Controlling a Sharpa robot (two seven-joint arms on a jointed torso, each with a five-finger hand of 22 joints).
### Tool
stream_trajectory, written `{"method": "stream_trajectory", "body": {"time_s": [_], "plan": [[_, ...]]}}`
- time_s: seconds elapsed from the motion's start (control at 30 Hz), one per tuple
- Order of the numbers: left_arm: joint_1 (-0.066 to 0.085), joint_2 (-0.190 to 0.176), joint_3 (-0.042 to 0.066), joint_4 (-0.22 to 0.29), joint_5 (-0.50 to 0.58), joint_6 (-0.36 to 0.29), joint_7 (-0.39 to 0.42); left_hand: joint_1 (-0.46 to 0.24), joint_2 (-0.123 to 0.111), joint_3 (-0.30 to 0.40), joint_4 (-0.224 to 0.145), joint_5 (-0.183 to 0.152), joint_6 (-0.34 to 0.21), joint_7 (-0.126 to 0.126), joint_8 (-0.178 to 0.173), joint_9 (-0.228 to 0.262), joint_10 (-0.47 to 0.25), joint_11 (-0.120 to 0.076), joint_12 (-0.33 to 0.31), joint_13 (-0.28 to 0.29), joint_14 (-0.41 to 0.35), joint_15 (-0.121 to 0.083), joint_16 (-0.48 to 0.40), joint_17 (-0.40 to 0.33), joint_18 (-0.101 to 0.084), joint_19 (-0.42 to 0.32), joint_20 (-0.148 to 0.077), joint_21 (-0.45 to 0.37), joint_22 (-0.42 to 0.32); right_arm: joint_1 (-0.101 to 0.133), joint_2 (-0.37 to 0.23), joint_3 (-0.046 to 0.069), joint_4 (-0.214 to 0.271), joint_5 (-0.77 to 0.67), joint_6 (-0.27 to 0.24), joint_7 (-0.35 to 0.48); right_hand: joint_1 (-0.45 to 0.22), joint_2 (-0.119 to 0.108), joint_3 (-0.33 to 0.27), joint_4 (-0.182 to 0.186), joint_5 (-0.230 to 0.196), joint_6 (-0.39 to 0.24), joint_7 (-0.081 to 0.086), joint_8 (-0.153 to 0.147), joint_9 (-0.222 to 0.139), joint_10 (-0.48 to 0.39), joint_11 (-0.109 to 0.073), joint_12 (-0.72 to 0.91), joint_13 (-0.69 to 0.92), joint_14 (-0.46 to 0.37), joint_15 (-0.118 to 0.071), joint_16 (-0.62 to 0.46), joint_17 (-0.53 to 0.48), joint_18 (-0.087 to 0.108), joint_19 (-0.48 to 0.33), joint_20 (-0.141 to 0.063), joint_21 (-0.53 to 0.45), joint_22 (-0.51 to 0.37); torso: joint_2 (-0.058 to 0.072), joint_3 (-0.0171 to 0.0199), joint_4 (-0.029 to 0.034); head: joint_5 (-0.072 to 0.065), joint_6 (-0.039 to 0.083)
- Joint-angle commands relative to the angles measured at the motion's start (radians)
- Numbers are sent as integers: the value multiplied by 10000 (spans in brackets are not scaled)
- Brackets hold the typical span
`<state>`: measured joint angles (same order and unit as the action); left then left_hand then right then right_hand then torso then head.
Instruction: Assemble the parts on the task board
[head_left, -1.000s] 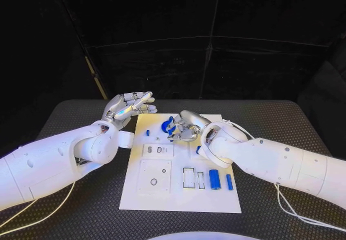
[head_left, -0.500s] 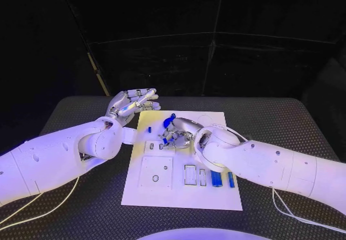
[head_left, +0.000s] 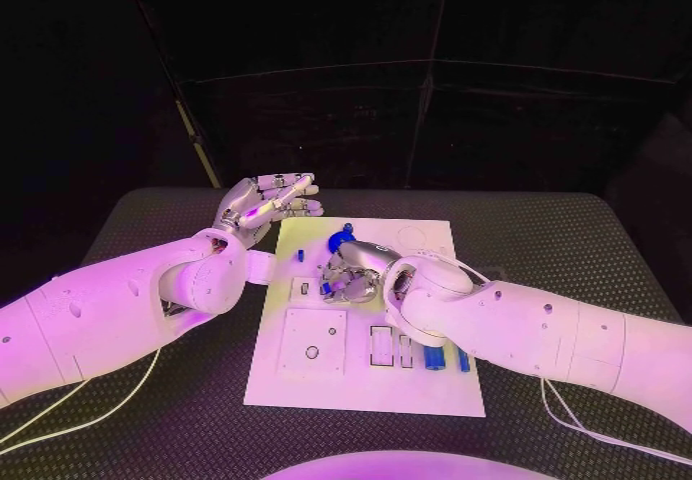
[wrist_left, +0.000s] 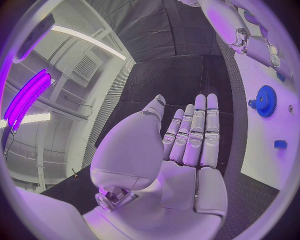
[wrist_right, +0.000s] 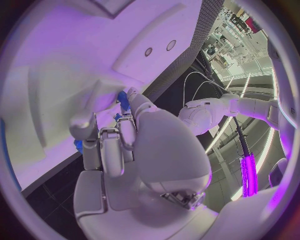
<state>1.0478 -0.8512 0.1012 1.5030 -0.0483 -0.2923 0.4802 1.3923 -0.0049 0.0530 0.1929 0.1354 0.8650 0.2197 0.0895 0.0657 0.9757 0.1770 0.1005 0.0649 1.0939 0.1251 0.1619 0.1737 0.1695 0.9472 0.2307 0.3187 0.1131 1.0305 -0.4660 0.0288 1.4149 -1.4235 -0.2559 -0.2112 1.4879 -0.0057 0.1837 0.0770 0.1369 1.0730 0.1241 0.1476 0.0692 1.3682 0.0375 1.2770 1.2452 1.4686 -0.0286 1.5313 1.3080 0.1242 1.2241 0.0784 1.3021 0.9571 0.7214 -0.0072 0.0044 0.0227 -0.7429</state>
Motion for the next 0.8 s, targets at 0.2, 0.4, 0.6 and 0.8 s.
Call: {"method": "stream_trajectory", "body": {"time_s": [0.2, 0.4, 0.6, 0.8], "plan": [[19, -6, 10, 7, -32, 134, 20, 125, -9, -9, -75, -44, 67, 135, -72, 3, 52, 43, -64, -7, 55, 20, -66, 19, 137, 64, 24, -47, -18, 16, 17, -18, -97, -437, 261, -140, -112, 0, 57, -18, -48, 122, -54, 57, 12, -58, -32, -44, -321, 783, -53, 15, 1479, -63, -65, -16, -77, -30, -6, -2, -5, 6, -23], [19, -7, 10, 6, -32, 136, 17, 125, -9, -9, -75, -44, 67, 135, -72, 3, 52, 43, -64, -7, 55, 20, -66, 19, 137, 64, 24, -47, -18, 16, 0, -22, -102, -866, 142, -325, -135, -22, 58, -27, -57, 103, -49, 43, 6, -69, -29, -62, -336, 784, -50, 15, 1484, -64, -62, -13, -76, -24, -10, 4, 5, -9, -20], [18, -9, 10, 2, -32, 139, 14, 125, -9, -9, -75, -44, 67, 135, -72, 3, 52, 43, -64, -7, 55, 20, -66, 19, 137, 64, 24, -47, -18, 15, -66, -22, -73, -1292, 6, -517, -132, -31, 66, -40, -52, 98, -50, 39, 4, -67, -30, -59, -331, 785, -49, 17, 1491, -65, -58, -13, -74, -17, -7, 2, -6, -13, -20], [18, -8, 10, -1, -32, 141, 10, 125, -9, -9, -75, -44, 67, 135, -72, 3, 52, 43, -64, -7, 55, 20, -66, 19, 137, 64, 24, -47, -18, 15, -99, -22, -65, -1413, 88, -557, -136, -56, 74, -61, -40, 91, -47, 31, 2, -79, -29, -79, -350, 784, -48, 15, 1485, -65, -58, -11, -76, -19, -8, -4, -8, -27, -13]]}}
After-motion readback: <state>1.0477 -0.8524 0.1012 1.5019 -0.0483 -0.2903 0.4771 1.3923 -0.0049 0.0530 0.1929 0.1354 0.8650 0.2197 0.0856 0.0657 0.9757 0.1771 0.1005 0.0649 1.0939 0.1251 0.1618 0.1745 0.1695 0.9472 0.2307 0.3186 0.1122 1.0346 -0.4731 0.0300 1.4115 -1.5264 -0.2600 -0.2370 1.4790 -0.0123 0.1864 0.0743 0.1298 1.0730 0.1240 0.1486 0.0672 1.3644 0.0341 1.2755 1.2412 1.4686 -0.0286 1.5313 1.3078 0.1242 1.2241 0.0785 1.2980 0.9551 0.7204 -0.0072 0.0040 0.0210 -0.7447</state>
